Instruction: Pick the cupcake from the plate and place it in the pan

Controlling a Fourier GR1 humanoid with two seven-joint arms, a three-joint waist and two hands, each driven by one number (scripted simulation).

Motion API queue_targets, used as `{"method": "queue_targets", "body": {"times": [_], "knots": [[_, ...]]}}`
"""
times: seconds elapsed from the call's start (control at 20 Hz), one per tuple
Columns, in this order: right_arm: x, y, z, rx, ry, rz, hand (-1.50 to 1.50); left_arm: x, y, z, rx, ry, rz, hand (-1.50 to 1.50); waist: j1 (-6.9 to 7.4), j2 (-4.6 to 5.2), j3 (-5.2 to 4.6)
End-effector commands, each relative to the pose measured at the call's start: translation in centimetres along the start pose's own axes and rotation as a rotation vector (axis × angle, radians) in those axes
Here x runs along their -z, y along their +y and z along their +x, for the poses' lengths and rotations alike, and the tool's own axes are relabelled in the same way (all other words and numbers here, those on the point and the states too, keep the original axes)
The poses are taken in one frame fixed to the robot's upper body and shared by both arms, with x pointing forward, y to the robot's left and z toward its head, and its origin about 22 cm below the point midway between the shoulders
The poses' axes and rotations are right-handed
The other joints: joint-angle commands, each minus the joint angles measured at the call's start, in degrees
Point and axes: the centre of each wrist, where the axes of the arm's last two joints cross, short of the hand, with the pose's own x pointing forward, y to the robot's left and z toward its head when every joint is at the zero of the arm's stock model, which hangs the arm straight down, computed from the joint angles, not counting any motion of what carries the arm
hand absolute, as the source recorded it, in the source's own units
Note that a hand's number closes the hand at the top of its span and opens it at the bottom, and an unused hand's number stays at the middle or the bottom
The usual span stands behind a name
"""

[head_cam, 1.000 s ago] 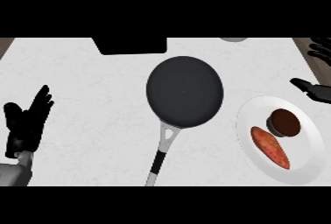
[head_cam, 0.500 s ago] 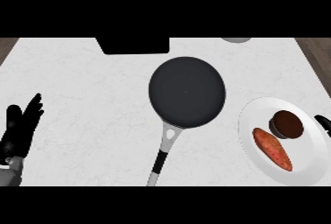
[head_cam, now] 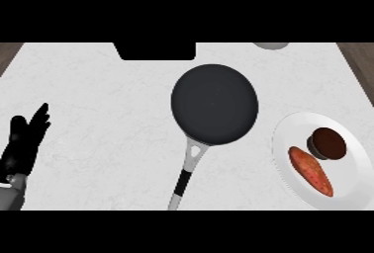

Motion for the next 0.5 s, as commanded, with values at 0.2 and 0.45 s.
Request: {"method": "queue_targets", "body": {"times": [0.2, 0.45], "knots": [[1.4, 0.3, 5.3, -0.407, 0.223, 0.254, -1.5, 1.0, -1.5, 2.0, -0.011, -0.008, -0.013, 0.0, 1.07, 0.24, 0.04], [2.1, 2.9, 8.1, -0.518, 0.313, 0.357, -1.5, 0.9, 0.4, 1.5, 0.0, -0.002, -0.019, 0.0, 1.74, 0.14, 0.12]]}}
